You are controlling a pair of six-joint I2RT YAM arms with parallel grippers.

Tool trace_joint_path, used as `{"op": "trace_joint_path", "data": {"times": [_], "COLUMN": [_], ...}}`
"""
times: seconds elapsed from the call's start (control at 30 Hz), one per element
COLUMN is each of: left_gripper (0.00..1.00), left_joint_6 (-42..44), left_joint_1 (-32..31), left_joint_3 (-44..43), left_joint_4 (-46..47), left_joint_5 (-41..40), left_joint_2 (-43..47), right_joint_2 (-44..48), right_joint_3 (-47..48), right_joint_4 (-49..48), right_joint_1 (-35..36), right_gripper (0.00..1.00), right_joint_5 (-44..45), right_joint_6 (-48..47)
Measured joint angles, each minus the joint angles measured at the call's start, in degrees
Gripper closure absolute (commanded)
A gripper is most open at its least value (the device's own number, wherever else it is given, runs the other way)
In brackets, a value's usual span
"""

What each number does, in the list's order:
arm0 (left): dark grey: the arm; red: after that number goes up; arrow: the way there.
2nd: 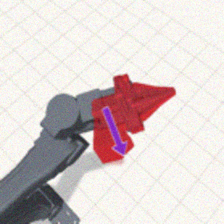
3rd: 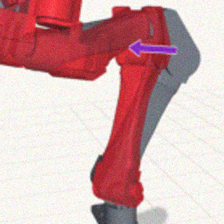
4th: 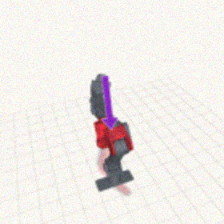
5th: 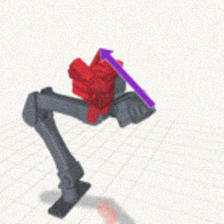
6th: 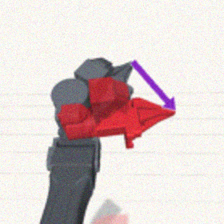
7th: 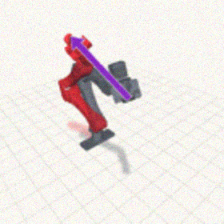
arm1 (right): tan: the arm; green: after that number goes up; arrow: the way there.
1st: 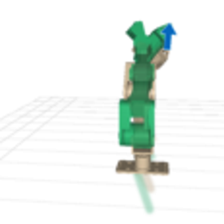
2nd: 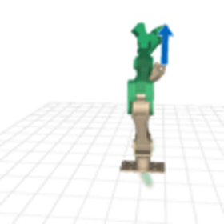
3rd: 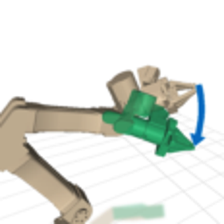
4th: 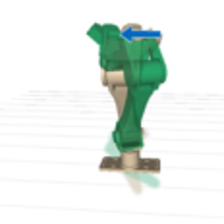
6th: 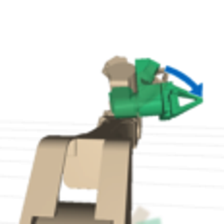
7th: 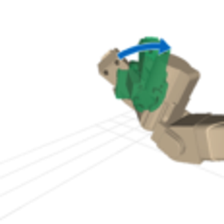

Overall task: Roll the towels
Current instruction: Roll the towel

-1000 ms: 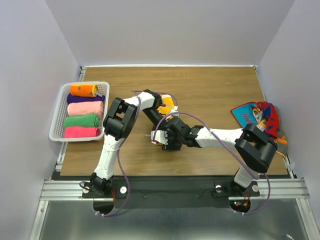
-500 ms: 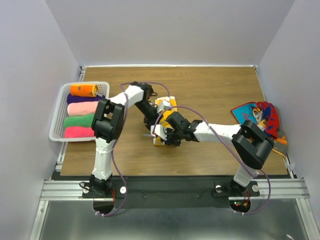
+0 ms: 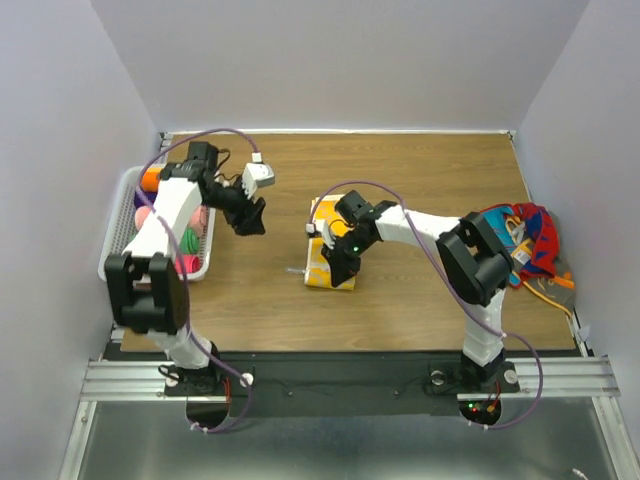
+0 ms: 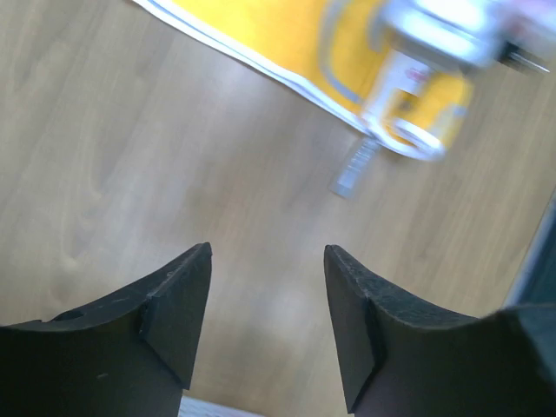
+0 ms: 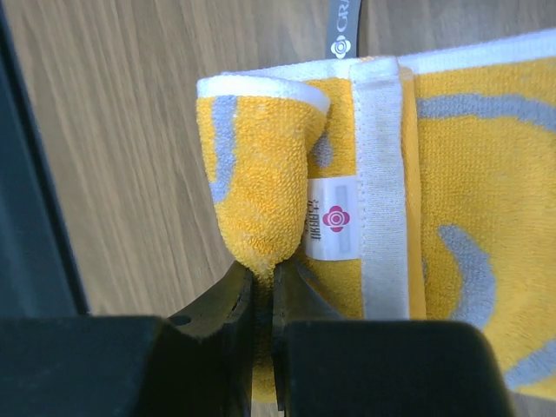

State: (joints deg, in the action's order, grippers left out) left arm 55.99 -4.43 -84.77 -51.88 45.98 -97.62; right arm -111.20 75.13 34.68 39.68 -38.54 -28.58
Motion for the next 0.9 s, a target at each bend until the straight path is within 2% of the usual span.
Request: {"op": "trace_joint_path", "data": {"times": [0.07, 0.17, 0.27, 0.33, 0.37, 0.47, 0.67, 0.77, 0.9], "left_gripper": [0.21, 0.2, 0.14, 0.14, 0.1, 0.09, 0.09, 0.1, 0.15], "left_joint_6": [-0.8, -1.3, -1.3, -1.3, -1.4, -1.3, -1.0, -1.0, -1.1], "left_joint_1": [-0.2, -4.8, -16.3, -24.2, -27.6, -35.9, -46.0, -48.7, -49.2], "left_joint_3": [7.9, 19.1, 29.3, 34.6, 36.6, 39.8, 39.8, 39.3, 38.2], "left_joint_4": [3.7, 9.8, 17.7, 22.5, 24.5, 29.9, 39.2, 41.8, 44.2], "left_joint_5": [-0.7, -4.3, -10.6, -14.5, -16.5, -23.2, -32.7, -35.0, -36.8], "left_joint_2": [8.5, 21.5, 32.6, 36.5, 37.3, 35.1, 24.2, 19.1, 13.7], "right_joint_2": [-3.3, -8.4, -12.6, -14.4, -15.2, -17.2, -19.4, -20.1, -20.6], "right_joint_3": [3.3, 8.4, 11.9, 13.3, 14.1, 15.9, 17.9, 18.3, 18.8], "right_joint_4": [3.6, 9.1, 13.8, 15.6, 16.7, 19.2, 22.2, 23.0, 23.7], "right_joint_1": [-1.7, -4.1, -5.9, -6.7, -7.0, -7.6, -7.8, -7.8, -8.0], "right_gripper": [0.98, 0.97, 0.96, 0.96, 0.96, 0.95, 0.94, 0.94, 0.93], "right_joint_5": [-4.0, -9.4, -14.8, -16.7, -17.7, -19.5, -21.5, -22.1, -22.5], "right_joint_6": [0.3, 0.2, -0.2, -0.3, -0.4, -0.3, 0.0, 0.3, 0.6]}}
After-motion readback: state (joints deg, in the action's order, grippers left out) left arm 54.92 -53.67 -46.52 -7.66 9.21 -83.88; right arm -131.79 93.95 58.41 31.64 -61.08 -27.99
